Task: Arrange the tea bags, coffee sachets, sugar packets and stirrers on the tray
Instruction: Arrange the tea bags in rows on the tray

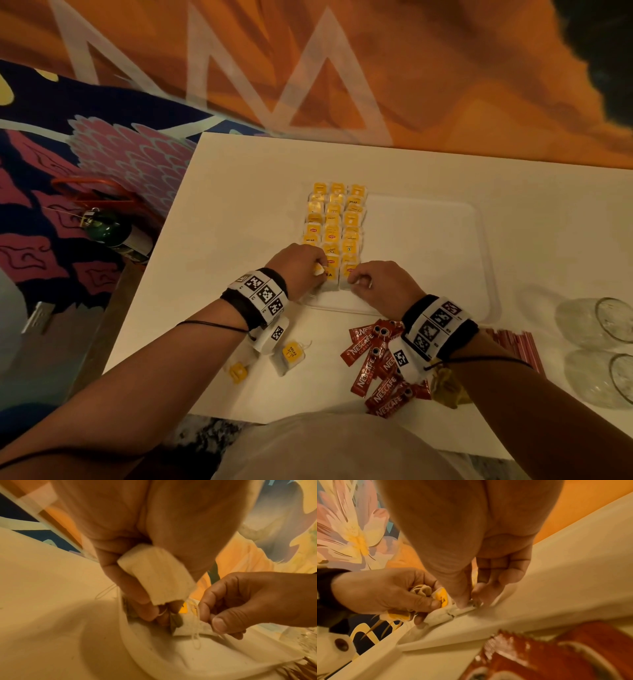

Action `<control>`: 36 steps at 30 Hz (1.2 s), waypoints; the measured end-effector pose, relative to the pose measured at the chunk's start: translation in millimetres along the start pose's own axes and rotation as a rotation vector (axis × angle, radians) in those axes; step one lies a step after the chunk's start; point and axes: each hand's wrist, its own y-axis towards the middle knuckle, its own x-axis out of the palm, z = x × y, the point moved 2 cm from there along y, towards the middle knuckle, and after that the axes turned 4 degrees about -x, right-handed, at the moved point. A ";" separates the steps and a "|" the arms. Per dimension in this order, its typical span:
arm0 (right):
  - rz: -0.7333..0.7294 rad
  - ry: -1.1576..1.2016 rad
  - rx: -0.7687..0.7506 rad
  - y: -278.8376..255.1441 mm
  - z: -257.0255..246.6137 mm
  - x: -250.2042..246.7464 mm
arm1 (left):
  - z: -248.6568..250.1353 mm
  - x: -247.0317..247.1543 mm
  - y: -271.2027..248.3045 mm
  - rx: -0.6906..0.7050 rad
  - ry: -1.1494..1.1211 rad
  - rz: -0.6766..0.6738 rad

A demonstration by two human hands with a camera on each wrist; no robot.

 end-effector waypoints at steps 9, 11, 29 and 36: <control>0.002 -0.056 0.025 2.3 -3.6 1.4 | -0.6 -2.0 5.8 -0.079 0.018 0.022; 0.002 -0.042 0.036 2.1 -4.6 1.2 | -2.2 -3.2 5.7 -0.097 -0.002 0.017; 0.041 0.285 -0.284 -9.8 -69.0 -11.3 | 7.9 -6.1 -14.6 -0.344 -1.043 -0.155; 0.120 0.261 -0.261 -8.7 -65.1 -10.6 | 11.9 -3.1 -17.7 -0.389 -1.120 -0.145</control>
